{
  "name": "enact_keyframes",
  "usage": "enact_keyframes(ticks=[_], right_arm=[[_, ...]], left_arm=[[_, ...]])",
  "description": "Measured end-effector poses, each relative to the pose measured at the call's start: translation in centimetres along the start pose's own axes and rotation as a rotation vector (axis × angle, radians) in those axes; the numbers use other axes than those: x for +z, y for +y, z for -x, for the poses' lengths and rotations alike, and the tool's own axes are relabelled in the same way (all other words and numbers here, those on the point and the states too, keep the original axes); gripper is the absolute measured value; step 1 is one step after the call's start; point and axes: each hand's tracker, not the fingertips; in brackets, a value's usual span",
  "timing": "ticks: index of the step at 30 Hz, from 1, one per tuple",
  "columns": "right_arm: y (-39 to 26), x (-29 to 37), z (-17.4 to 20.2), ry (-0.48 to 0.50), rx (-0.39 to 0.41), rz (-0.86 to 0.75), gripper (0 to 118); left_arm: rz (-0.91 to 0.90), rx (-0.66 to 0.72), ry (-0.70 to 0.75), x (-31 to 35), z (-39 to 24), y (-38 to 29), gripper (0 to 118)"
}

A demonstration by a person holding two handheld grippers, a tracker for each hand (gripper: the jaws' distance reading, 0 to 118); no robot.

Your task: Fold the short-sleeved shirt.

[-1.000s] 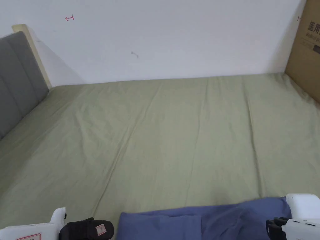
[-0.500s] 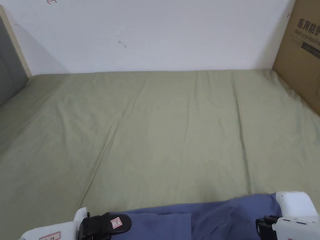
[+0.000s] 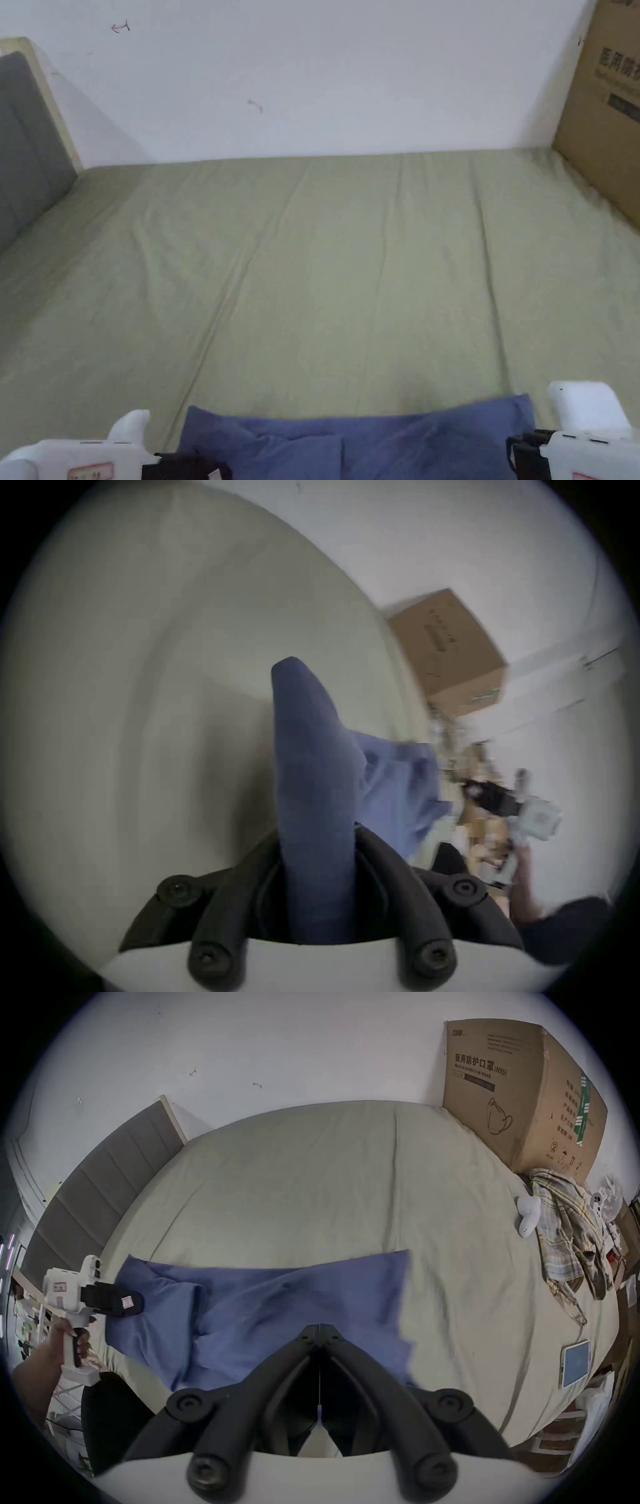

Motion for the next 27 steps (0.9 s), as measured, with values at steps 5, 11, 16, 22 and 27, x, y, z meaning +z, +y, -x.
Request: enact_keyframes(ticks=[5, 11, 16, 22, 27], right_arm=[[-0.3, 0.4, -0.1, 0.053, -0.049, -0.025, 1], [-1.2, 1.0, 0.0, 0.066, -0.042, -0.017, 1], [-1.5, 2.1, -1.2, 0.056, -0.057, -0.017, 1], [-1.5, 3.4, -2.7, 0.028, -0.079, -0.038, 1], [-1.3, 3.0, -3.2, 0.030, -0.100, -0.034, 1]], left_arm=[[-0.027, -0.216, 0.513, 5.1, -4.3, 0.7, 12], [-0.034, -0.370, 0.523, 3.0, -11.0, 0.8, 12], [0.088, -0.277, 0.272, -3.4, -14.9, 1.5, 12], [0.240, -0.212, 0.112, -11.6, -18.6, 1.1, 22], [0.274, -0.101, -0.031, -15.0, -18.5, 0.5, 91]])
